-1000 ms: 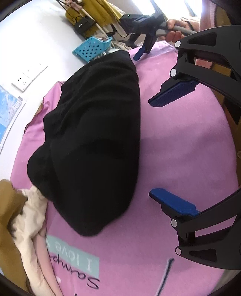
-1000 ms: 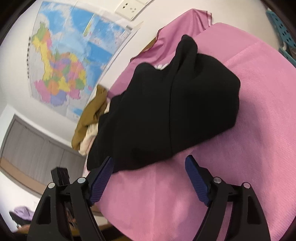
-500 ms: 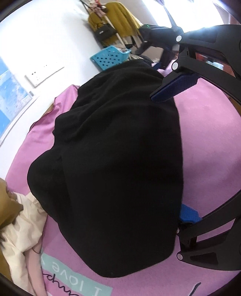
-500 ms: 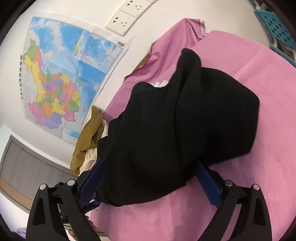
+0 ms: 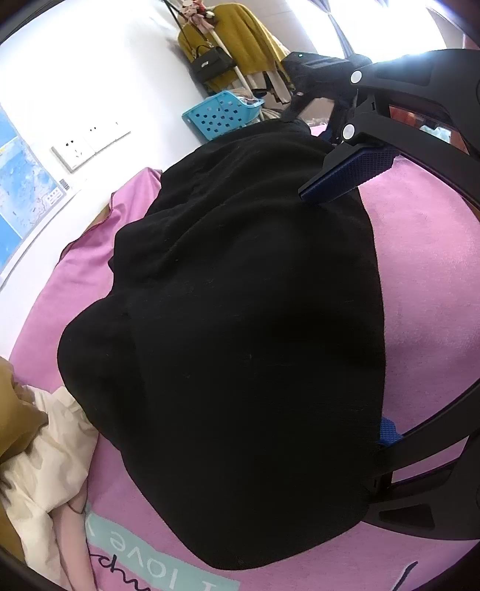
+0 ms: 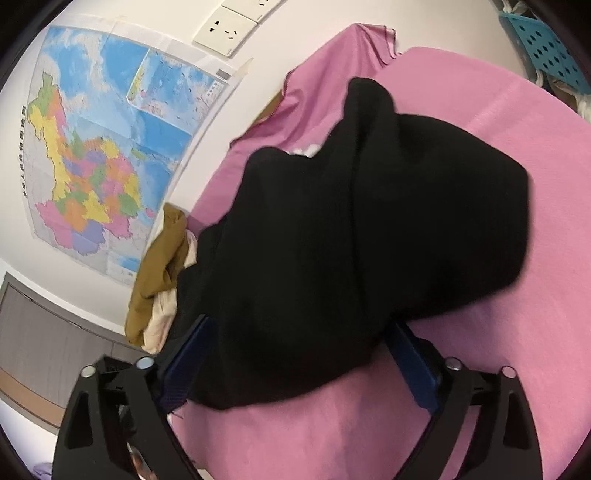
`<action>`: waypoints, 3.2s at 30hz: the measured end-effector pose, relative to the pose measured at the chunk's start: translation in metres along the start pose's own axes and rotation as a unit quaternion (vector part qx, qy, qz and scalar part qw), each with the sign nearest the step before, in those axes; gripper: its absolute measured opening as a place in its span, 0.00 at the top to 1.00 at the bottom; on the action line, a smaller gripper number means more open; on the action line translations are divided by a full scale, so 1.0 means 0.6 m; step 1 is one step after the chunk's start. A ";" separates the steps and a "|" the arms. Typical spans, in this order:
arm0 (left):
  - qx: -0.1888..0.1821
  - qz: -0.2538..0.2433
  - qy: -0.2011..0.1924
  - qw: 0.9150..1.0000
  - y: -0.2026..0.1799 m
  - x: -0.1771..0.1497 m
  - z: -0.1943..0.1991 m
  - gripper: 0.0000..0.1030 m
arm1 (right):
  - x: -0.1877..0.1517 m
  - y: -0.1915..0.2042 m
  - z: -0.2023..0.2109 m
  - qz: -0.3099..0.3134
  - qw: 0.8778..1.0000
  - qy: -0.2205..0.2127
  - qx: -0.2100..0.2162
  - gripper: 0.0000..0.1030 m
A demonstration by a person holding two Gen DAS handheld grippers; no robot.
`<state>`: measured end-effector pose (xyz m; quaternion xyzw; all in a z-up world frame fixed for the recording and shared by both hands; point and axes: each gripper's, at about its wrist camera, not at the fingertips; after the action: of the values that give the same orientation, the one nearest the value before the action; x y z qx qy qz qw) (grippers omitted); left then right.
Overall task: Fold large clothes
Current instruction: 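Slide both grippers under the folded coat's edge and grasp it, then lift the folded black coat with both grippers toward the clothes stack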
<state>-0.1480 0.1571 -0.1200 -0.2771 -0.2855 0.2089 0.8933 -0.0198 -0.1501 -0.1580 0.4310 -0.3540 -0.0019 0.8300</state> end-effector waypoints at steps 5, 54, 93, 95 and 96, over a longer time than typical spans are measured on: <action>-0.005 0.011 0.004 1.000 0.004 0.010 -0.002 0.05 | 0.009 0.012 -0.009 -0.006 0.999 -0.027 -0.030 0.11; 0.060 -0.025 0.004 0.998 -0.031 0.051 -0.045 0.05 | 0.043 0.038 -0.096 0.067 0.998 0.018 0.003 0.28; 0.001 -0.130 -0.056 0.990 -0.173 0.157 0.108 0.64 | 0.096 0.234 0.036 0.156 0.975 -0.019 0.155 0.82; 0.005 -0.143 -0.078 0.987 -0.188 0.183 0.145 0.65 | 0.110 0.291 0.033 0.180 0.969 -0.029 0.166 0.82; 0.008 -0.148 -0.092 0.985 -0.194 0.200 0.169 0.65 | 0.122 0.319 0.032 0.191 0.965 -0.031 0.178 0.82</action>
<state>-0.0962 0.1708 0.0681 -0.2043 -0.4028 0.1016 0.8864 -0.0339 -0.0661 0.0294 0.4954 -0.4504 0.2063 0.7135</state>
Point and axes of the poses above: each gripper's, at about its wrist camera, not at the fingertips, and z roughly against the way its jaws point, y to its left, x to its top, and after that the axes turned 4 degrees about z, right-handed
